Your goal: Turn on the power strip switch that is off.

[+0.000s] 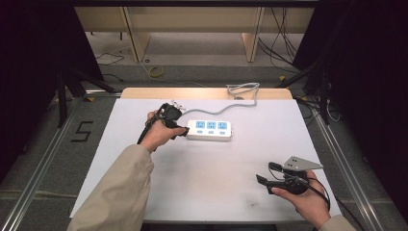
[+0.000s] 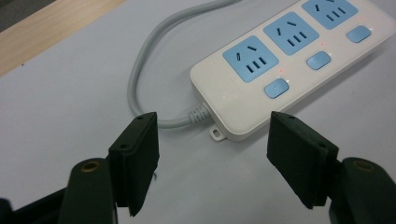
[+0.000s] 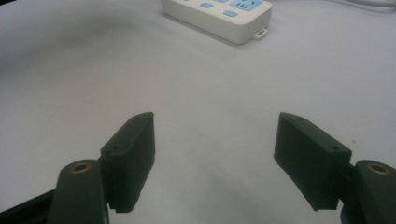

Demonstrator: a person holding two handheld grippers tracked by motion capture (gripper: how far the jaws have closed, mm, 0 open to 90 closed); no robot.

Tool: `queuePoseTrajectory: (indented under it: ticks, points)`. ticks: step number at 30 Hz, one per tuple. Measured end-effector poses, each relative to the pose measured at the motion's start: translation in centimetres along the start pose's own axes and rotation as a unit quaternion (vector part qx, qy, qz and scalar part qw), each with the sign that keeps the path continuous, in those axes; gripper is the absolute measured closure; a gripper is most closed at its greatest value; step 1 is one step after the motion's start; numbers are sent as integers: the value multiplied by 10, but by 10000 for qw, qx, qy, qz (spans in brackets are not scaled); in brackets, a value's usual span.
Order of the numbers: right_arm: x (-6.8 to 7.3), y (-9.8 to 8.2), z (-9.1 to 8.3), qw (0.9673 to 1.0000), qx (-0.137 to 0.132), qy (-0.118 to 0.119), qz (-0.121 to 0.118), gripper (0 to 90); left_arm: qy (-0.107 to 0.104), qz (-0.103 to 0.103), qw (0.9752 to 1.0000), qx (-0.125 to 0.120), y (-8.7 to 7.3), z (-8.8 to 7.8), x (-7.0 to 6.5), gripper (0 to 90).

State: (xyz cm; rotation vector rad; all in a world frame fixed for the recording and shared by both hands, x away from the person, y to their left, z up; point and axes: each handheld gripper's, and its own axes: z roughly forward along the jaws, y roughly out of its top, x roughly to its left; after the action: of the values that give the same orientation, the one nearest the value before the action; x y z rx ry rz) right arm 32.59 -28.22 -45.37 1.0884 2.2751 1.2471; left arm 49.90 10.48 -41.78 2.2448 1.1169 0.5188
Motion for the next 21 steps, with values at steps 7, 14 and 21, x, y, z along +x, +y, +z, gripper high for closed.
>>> queuePoseTrajectory:
  ticks: [7, 14, 21]
  points:
    - [0, 0, 0, 10000, 2, -2, 4, 296, -46, -115, 9996, -262, -10, -11, 0, 306]
    - [0, 0, 0, 10000, 1, -16, 11, 296, -98, -33, 9991, -404, -19, -20, -6, 294]
    - [0, 0, 0, 10000, 4, -13, 14, 296, -125, 36, 9990, -426, -28, -24, -10, 292]
